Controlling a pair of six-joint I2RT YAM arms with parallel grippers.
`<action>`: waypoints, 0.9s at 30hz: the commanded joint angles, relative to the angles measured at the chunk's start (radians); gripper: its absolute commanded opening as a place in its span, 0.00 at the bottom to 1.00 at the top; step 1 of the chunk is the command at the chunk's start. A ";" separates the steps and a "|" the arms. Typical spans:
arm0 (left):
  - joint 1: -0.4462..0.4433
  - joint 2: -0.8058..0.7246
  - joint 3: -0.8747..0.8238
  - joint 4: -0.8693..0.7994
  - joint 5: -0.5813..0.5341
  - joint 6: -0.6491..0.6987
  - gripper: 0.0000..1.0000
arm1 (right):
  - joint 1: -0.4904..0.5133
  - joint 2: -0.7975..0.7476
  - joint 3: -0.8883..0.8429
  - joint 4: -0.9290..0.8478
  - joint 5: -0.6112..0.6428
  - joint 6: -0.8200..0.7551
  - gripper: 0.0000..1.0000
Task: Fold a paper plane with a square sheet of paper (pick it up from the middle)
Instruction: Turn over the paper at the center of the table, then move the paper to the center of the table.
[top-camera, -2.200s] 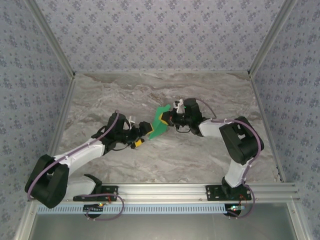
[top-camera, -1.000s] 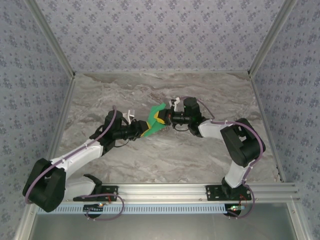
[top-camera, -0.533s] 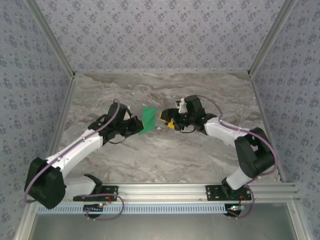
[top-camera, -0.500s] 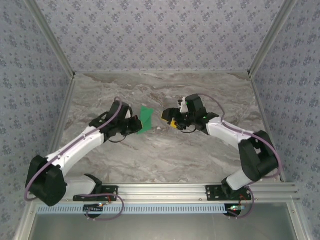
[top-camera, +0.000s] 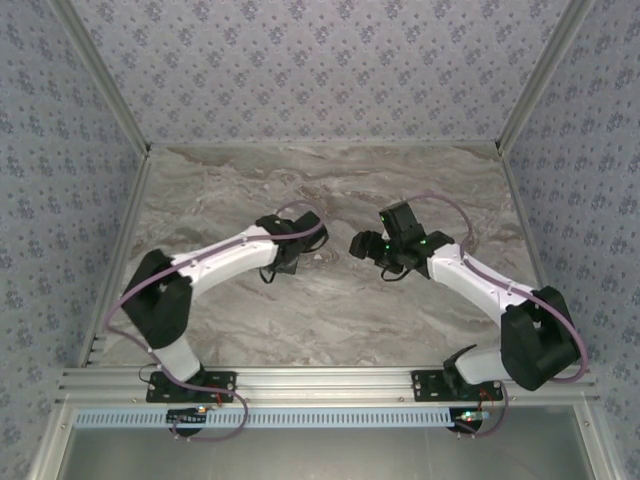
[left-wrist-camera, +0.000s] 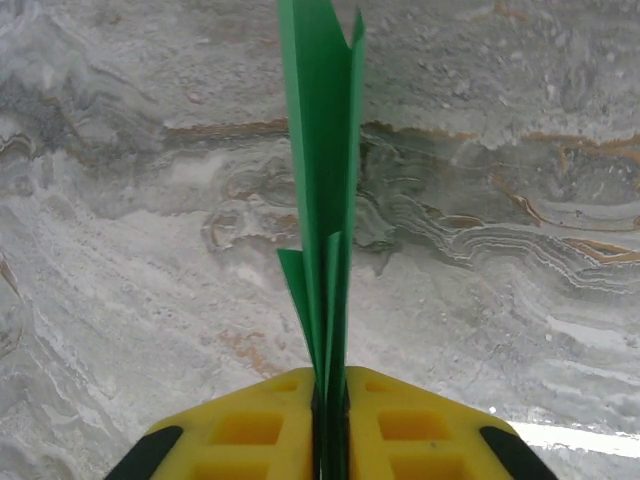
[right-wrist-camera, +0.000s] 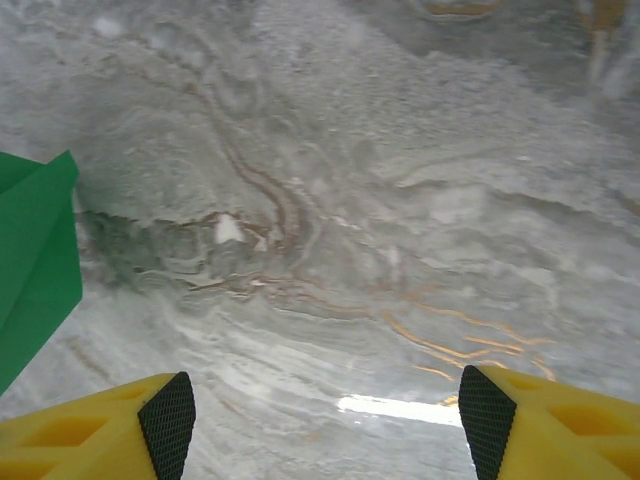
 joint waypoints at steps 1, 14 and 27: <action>-0.032 0.075 0.051 -0.027 -0.033 -0.016 0.20 | -0.005 -0.045 -0.027 -0.050 0.086 0.017 0.75; 0.083 -0.145 -0.077 0.312 0.484 0.007 0.75 | 0.058 -0.021 -0.078 0.091 0.085 -0.030 0.65; 0.482 -0.506 -0.465 0.363 0.488 -0.153 0.91 | 0.390 0.466 0.308 0.229 -0.022 -0.023 0.35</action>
